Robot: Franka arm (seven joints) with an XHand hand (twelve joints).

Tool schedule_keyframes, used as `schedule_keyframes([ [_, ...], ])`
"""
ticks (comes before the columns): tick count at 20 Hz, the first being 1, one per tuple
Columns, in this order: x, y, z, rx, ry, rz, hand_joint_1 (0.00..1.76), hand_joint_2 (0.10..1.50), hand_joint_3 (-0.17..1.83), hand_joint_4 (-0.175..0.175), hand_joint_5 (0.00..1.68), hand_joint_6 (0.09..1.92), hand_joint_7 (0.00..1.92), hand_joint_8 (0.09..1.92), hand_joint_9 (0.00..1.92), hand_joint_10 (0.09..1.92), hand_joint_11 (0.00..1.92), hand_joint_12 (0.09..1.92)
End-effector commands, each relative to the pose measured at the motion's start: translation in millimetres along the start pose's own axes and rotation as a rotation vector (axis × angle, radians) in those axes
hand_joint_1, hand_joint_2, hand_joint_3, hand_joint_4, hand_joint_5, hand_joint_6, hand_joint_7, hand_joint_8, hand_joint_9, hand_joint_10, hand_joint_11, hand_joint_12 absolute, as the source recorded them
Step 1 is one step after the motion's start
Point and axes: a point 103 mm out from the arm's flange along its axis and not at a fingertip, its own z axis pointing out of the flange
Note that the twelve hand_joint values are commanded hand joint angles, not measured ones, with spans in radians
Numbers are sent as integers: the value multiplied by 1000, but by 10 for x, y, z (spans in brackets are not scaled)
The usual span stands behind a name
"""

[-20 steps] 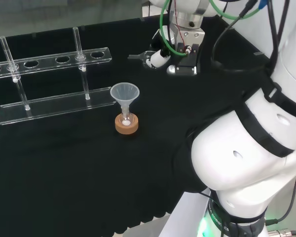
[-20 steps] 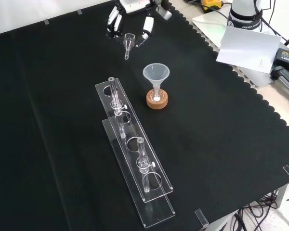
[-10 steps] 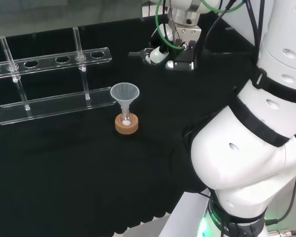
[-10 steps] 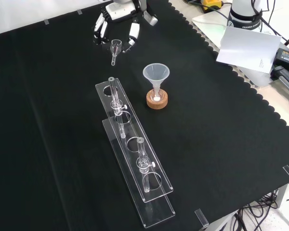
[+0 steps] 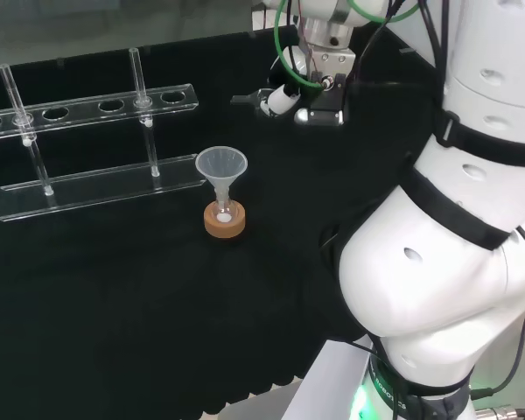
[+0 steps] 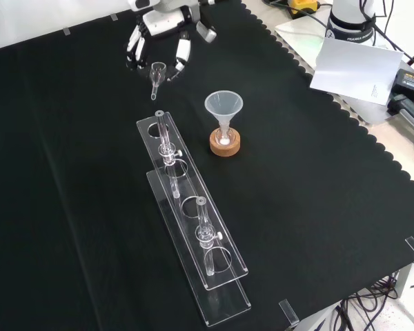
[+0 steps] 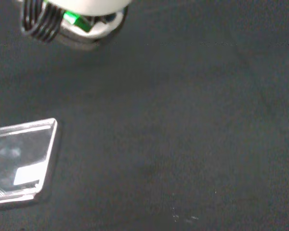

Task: Put the weighing funnel back on the table.

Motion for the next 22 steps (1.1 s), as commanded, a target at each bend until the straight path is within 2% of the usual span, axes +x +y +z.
schedule_keyframes([
  [1, 46, 324, 392, 50, -1, -13, 1122, 692, 592, 175, 1270, 650, 577, 639, 871, 372, 712, 1095],
  [22, 91, 584, 896, 130, -38, -42, 1121, 694, 590, 175, 1269, 652, 575, 640, 871, 370, 711, 1089],
])
